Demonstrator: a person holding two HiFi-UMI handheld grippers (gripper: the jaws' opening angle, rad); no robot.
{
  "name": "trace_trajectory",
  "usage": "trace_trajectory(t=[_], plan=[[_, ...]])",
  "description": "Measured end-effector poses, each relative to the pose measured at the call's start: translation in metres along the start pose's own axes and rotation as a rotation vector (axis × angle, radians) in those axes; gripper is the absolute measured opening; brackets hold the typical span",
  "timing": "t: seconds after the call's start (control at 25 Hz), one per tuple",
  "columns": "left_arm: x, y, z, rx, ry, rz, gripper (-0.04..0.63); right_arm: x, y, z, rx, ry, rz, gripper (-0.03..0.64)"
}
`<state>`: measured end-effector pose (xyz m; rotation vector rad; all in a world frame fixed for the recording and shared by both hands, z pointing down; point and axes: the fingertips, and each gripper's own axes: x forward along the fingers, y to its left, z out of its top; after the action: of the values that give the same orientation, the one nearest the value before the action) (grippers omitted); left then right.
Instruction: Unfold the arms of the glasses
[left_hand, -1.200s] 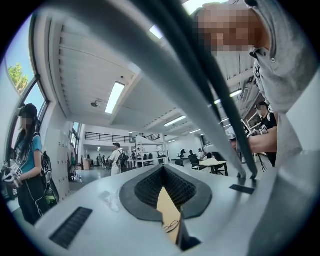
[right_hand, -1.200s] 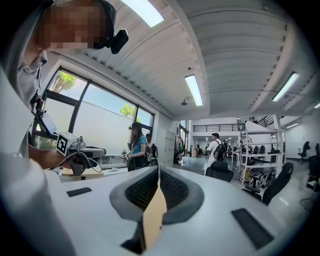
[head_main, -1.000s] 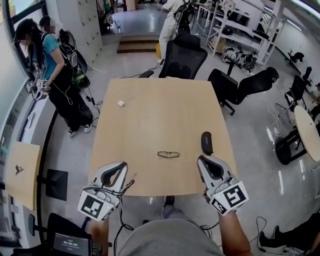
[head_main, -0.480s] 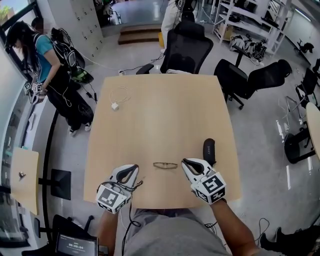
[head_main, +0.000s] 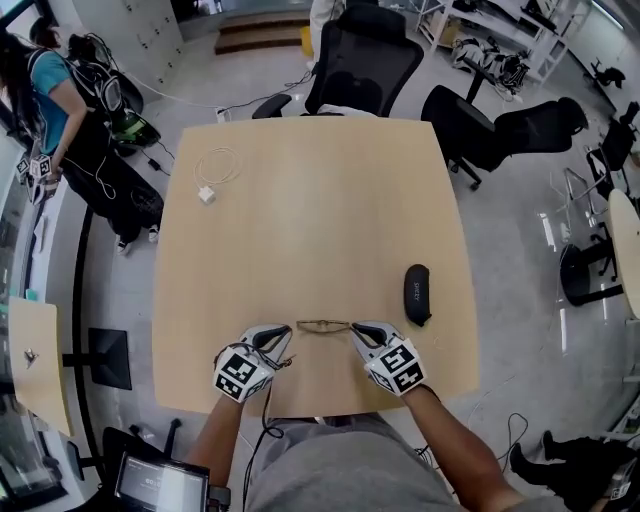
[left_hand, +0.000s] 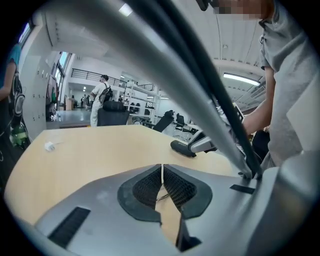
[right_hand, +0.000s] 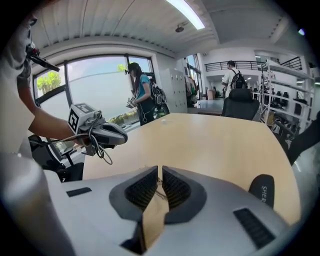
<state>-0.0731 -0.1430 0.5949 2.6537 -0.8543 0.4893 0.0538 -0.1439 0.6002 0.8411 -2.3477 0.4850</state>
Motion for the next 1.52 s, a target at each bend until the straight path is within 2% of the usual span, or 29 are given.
trace_trajectory(t=[0.36, 0.48, 0.8, 1.04, 1.28, 1.52], plan=[[0.043, 0.0, -0.052, -0.018, 0.13, -0.105, 0.008, 0.041, -0.003, -0.05, 0.008, 0.151, 0.033, 0.032], [0.05, -0.004, -0.065, 0.003, 0.169, -0.127, 0.008, 0.046, -0.005, -0.058, -0.004, 0.182, 0.043, 0.054], [0.066, -0.01, -0.076, 0.078, 0.239, -0.177, 0.008, 0.057, -0.007, -0.07, -0.037, 0.239, 0.097, 0.057], [0.071, -0.013, -0.082, 0.072, 0.249, -0.198, 0.008, 0.067, -0.006, -0.089, -0.069, 0.289, 0.12, 0.057], [0.071, -0.014, -0.084, 0.063, 0.253, -0.206, 0.008, 0.07, -0.008, -0.088, -0.092, 0.296, 0.114, 0.054], [0.063, -0.008, -0.075, 0.094, 0.223, -0.158, 0.008, 0.07, -0.004, -0.087, -0.152, 0.308, 0.138, 0.026]])
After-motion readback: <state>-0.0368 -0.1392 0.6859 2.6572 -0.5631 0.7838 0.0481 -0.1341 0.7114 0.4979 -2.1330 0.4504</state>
